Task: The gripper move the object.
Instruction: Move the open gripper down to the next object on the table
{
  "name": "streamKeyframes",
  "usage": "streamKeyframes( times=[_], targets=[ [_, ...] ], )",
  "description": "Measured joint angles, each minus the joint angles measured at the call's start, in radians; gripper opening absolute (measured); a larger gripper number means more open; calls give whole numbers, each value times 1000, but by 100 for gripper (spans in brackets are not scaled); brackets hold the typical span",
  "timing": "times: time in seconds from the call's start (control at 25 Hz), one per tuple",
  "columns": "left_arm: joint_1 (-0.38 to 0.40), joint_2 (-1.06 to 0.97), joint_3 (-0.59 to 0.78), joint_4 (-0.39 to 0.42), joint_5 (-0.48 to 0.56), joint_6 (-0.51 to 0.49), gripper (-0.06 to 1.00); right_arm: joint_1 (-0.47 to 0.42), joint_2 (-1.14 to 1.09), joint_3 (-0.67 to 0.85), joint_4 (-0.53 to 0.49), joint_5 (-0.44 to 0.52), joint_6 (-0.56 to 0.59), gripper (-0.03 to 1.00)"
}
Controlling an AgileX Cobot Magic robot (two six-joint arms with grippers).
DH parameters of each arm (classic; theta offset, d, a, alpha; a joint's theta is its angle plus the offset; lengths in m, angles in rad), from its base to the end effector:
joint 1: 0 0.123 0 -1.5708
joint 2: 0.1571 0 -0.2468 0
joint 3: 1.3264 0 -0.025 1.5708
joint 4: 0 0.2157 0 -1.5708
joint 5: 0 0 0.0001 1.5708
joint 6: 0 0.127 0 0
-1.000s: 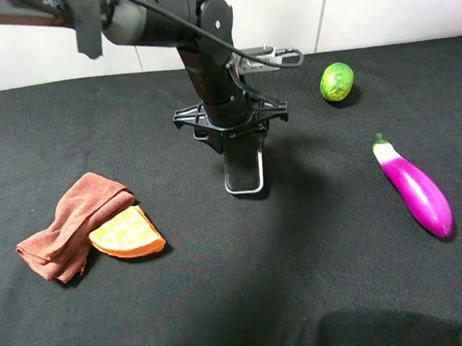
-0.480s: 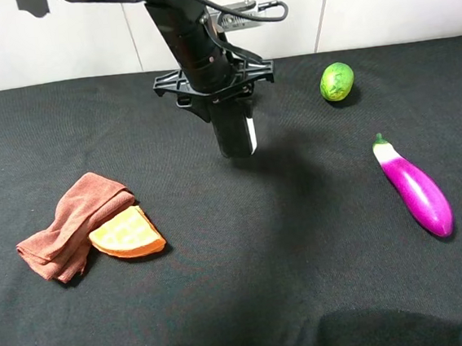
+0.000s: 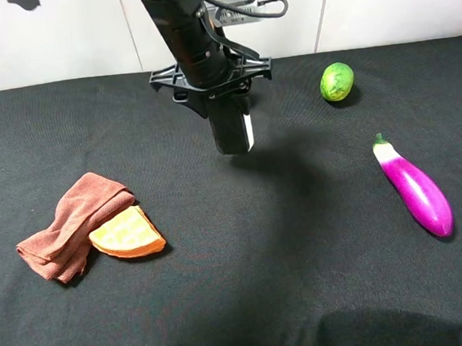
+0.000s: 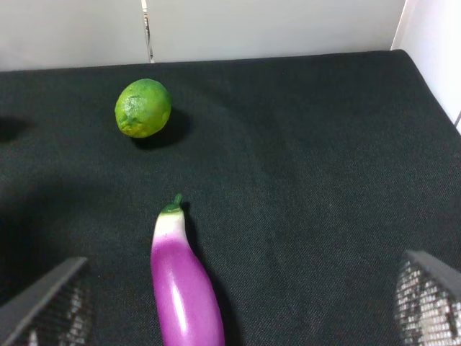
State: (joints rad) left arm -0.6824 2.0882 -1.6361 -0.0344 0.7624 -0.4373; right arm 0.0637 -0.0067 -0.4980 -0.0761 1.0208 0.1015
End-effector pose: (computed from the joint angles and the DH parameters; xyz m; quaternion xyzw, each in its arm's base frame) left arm 0.3233 -0.2666 0.1475 0.1098 0.9692 -0.1289 0.1788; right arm 0.0368 -0.0059 0.2485 0.0167 0.8406 0.0067 0.5414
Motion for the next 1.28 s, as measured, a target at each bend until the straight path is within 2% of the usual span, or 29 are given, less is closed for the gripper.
streamKeyframes(
  times=[0.8,1.28],
  targets=[
    [96,-58,-1,34,86,27,65,0,0,0,0,0,0,63],
    [190,-93,-1,79,97,52,65,0,0,0,0,0,0,63]
  ],
)
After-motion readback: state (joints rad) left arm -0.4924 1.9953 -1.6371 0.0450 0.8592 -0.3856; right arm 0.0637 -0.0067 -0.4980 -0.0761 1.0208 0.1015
